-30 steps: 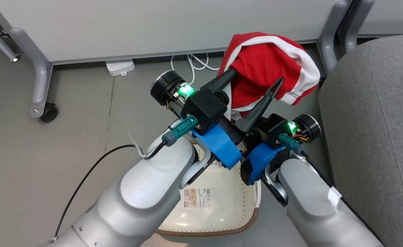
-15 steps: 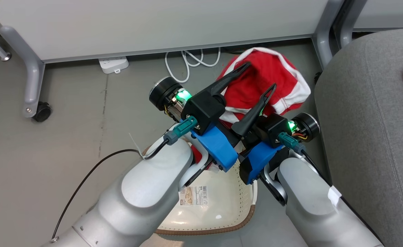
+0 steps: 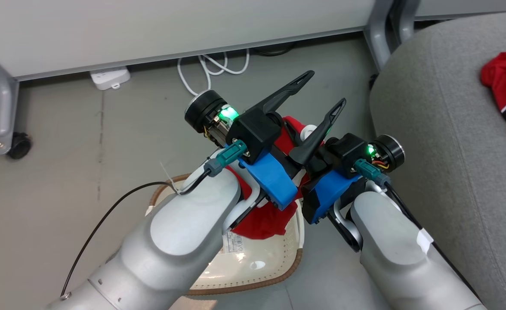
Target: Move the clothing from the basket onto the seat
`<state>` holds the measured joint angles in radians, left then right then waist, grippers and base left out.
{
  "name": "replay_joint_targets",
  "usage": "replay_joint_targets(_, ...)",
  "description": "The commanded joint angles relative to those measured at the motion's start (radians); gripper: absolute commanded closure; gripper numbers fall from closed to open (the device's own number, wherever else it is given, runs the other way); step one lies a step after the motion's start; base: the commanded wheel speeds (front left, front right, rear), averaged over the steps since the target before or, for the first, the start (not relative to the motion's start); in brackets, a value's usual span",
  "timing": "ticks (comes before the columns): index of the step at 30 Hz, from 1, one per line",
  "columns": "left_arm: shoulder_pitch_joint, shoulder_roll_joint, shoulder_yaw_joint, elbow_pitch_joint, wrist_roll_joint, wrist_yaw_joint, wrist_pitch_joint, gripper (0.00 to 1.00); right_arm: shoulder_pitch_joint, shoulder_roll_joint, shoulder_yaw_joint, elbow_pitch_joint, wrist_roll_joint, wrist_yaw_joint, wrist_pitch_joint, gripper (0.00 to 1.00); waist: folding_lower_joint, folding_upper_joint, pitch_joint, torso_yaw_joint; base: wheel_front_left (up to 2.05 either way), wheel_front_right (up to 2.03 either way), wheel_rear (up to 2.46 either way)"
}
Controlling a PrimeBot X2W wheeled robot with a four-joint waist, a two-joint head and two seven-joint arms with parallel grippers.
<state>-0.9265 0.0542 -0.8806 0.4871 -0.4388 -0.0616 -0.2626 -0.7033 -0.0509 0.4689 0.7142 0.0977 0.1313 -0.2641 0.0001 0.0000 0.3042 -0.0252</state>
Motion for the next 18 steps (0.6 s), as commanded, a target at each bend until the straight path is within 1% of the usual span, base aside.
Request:
replay_joint_targets(1, -0.014, 0.008, -0.001, 0.002, 0.003, 0.002, -0.003, 0.00, -0.017, 0.001, -0.006, -0.009, 0.009, -0.001, 0.000, 1.00, -0.0001, 0.0000, 0.012, -0.025, 0.00, 0.00, 0.00)
replay_joint_targets(10, -0.033, 0.026, -0.012, 0.009, 0.009, 0.000, 0.003, 0.00, 0.003, 0.002, -0.052, -0.055, 0.019, -0.001, 0.000, 1.00, -0.0001, 0.0000, 0.054, -0.137, 0.00, 0.00, 0.00)
replay_joint_targets(18, -0.044, 0.044, -0.030, 0.006, 0.015, -0.004, 0.020, 0.00, 0.031, 0.002, -0.118, -0.104, 0.022, -0.001, 0.000, 1.00, -0.0001, 0.0000, 0.079, -0.246, 0.00, 0.00, 0.00)
